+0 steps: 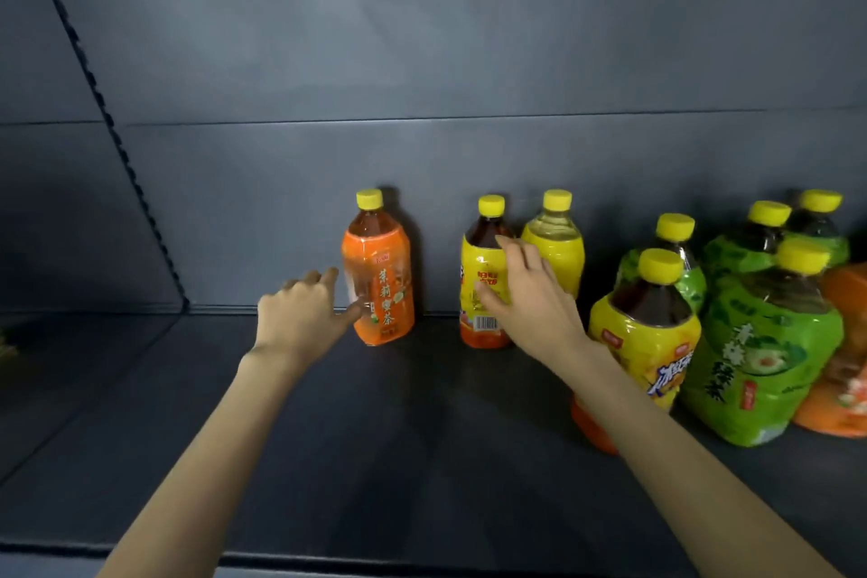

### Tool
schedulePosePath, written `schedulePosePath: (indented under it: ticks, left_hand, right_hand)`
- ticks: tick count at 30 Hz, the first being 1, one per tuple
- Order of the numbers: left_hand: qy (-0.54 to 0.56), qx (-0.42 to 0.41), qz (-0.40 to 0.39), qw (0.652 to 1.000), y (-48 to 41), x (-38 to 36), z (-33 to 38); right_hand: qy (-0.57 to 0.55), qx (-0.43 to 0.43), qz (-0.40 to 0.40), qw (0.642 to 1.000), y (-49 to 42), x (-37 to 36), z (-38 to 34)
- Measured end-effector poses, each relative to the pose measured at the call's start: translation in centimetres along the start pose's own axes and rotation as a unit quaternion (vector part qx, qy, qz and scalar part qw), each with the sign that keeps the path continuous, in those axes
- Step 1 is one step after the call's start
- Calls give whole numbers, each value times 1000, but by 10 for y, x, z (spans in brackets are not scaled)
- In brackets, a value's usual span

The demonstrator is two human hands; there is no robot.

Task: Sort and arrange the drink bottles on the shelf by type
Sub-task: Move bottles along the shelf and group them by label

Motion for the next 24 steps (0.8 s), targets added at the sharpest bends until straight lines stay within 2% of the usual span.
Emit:
schedulePosePath:
  ticks: [7,10,11,13,15,19,24]
  left_hand:
    - [37,-4,-21,999,-57,-20,11]
    - [156,9,-21,987,-68,-30,15]
    - [238,10,-35,971,-70,-35,16]
    - [421,8,-74,904,-73,-44,18]
    - [522,15,-79,849,-71,-51,20]
    - [557,24,-57,828,-64,-58,19]
    - [585,15,-52,809,-51,-58,14]
  right_hand:
    - [35,-28,63,997,-47,-25,-6]
    - [95,-30,92,991,-53,-36,-5]
    - [112,-20,112,987,-54,-39,-3]
    - [124,-4,159,979,-55,-45,2]
    - [120,11,185,975,-54,-48,6]
    - [87,24,198,976,-53,-50,6]
    - [-44,37,117,991,-51,-49,5]
Point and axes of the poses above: each hand's wrist, its own y-axis away from the middle knuckle, its own x-axis out of the back of the hand, z = x × y, the point moved 2 cm from there along -y, towards the middle knuckle, and after that the axes turned 10 degrees about -y, right-handed, at the moved point
